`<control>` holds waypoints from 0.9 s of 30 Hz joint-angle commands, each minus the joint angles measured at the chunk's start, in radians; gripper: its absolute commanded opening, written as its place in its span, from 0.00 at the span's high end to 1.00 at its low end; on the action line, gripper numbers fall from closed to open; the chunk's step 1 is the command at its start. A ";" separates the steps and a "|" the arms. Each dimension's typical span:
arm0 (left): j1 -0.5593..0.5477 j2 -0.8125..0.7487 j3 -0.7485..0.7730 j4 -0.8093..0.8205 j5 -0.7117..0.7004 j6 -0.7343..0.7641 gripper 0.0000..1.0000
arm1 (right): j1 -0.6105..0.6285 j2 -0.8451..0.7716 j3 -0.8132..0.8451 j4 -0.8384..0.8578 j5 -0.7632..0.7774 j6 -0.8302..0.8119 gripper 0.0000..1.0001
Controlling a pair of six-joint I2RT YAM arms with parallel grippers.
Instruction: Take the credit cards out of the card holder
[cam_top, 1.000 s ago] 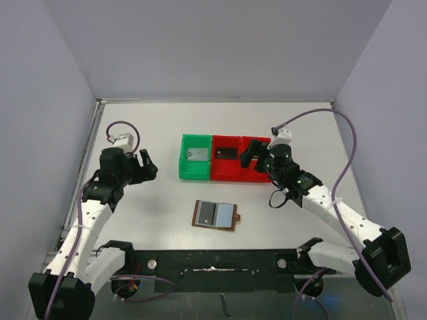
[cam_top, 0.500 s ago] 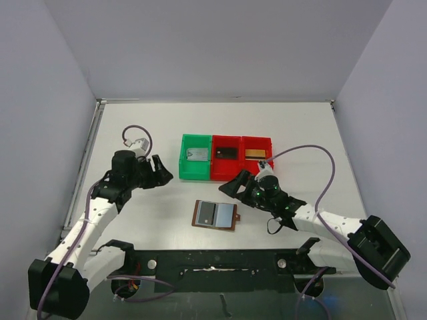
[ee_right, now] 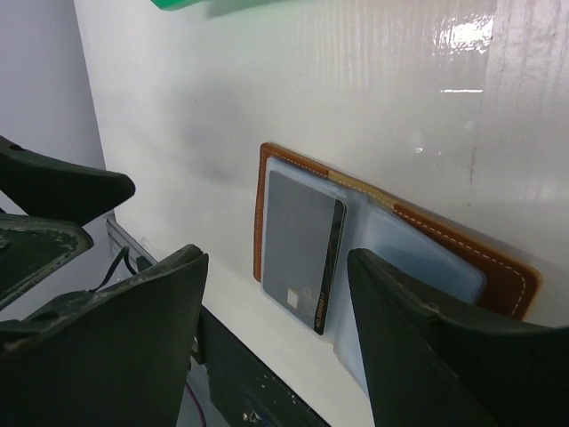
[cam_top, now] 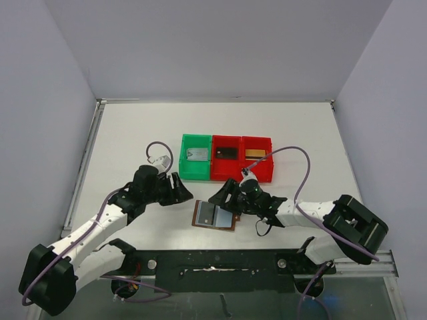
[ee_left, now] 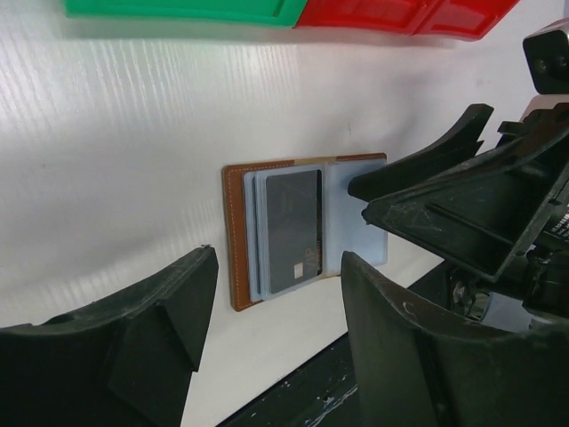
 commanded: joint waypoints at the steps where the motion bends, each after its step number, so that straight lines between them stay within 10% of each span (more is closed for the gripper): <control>1: -0.029 -0.009 -0.029 0.095 -0.005 -0.067 0.45 | 0.014 -0.010 -0.014 0.050 0.001 0.059 0.36; 27: -0.228 0.334 0.109 0.135 -0.034 -0.021 0.69 | -0.096 0.186 -0.117 0.234 -0.188 0.159 0.75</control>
